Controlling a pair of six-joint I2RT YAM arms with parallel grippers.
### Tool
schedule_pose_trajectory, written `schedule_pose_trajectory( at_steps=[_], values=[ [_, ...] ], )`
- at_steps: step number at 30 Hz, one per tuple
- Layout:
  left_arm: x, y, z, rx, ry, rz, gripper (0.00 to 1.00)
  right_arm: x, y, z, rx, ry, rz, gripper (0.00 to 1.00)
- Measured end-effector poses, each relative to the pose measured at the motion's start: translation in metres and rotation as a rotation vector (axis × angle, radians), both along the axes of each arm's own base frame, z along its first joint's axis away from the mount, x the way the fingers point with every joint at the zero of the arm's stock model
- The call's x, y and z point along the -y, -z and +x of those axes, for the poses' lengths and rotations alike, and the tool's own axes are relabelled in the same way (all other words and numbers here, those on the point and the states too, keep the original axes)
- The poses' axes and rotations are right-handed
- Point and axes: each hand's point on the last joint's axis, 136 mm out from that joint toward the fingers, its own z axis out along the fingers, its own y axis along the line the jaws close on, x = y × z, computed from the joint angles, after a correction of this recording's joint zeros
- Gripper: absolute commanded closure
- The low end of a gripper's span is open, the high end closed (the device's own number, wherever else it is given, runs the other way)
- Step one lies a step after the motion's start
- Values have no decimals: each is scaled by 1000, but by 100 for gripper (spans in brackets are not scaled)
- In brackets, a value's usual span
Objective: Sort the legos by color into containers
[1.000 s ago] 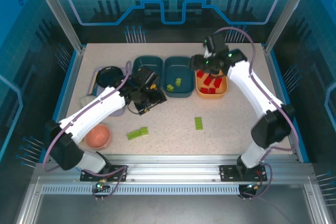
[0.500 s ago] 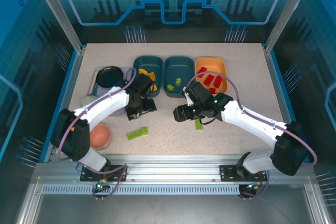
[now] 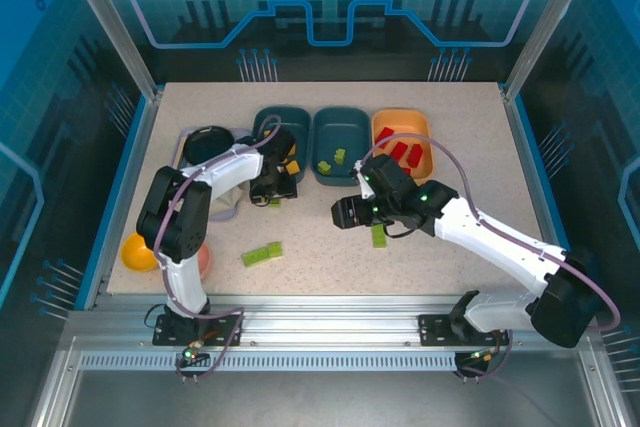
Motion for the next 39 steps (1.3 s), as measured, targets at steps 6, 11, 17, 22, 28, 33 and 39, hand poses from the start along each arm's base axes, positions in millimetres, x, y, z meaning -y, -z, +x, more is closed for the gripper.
schedule_pose_trajectory(
  at_steps=[6,11,17,22,28,33,39],
  values=[
    [-2,9,1,-13,1,11,49,2,2,-1,-11,13,-4,28],
    [-2,9,5,5,4,15,67,3,2,0,-10,24,-7,28],
    [0,8,6,20,6,22,69,6,2,1,-9,34,-15,29],
    [12,4,-8,20,39,37,69,13,-2,1,0,52,-12,29],
    [36,-27,-35,50,69,23,69,29,-11,6,27,99,-5,29],
    [64,-77,-24,121,82,-29,68,46,-11,9,24,149,-12,29],
    [108,-141,44,275,87,-114,67,73,-11,18,7,276,-25,29]
  ],
)
